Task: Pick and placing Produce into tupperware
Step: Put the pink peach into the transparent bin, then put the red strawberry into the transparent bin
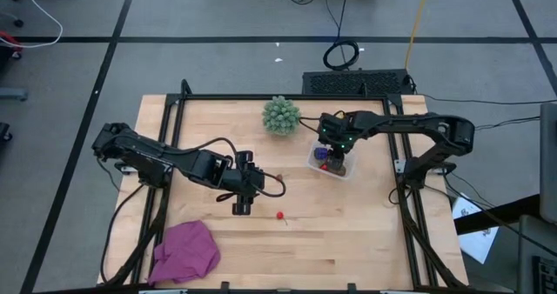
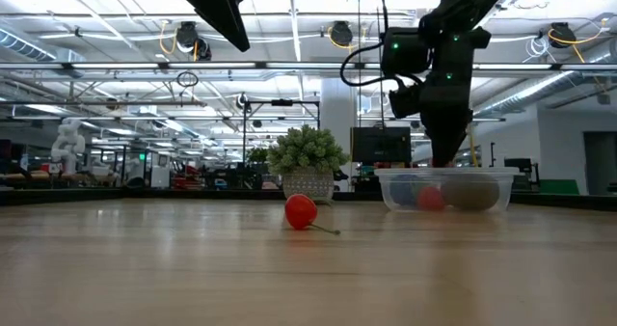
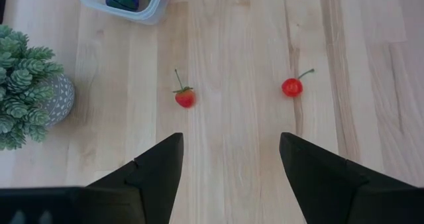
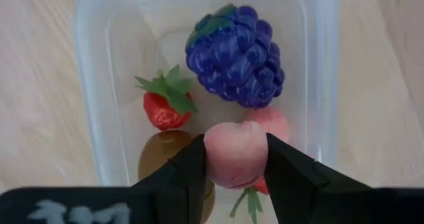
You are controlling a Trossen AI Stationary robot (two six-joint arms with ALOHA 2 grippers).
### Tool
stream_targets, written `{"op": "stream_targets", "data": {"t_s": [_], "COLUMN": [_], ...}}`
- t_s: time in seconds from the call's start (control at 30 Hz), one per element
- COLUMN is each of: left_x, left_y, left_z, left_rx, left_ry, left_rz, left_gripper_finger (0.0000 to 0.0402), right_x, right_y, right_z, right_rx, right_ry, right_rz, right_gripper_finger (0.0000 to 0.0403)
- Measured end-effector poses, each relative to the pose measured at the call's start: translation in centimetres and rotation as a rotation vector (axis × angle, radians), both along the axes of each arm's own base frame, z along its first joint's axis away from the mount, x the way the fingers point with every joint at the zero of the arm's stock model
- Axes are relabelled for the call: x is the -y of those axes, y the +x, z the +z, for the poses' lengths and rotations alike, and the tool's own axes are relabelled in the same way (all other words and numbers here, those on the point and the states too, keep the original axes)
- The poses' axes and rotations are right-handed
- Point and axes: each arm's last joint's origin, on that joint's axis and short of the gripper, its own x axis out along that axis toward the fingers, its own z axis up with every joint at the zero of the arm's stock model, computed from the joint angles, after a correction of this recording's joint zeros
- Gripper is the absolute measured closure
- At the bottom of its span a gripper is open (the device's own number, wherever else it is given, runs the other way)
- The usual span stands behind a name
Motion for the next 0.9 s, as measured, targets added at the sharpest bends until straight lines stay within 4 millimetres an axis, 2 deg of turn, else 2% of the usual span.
{"op": "stream_targets", "data": {"t_s": [0.37, 0.73, 0.9], "left_x": [0.0, 0.0, 0.0], "left_y": [0.0, 0.0, 0.0], "left_z": [0.0, 0.0, 0.0], "left_rx": [0.0, 0.0, 0.0], "left_ry": [0.0, -0.001, -0.001], "left_rz": [0.001, 0.001, 0.002], "left_gripper_finger": [0.0146, 0.0146, 0.0146], "right_x": [0.12, 0.11, 0.2], "right_y": [0.17, 0.16, 0.4], "right_z": [0.0, 0.0, 0.05], "right_rx": [0.017, 0.016, 0.042], "right_ry": [-0.009, -0.01, -0.023], "right_rz": [0.013, 0.013, 0.025], "right_gripper_finger": [0.0278, 0.0203, 0.0191]}}
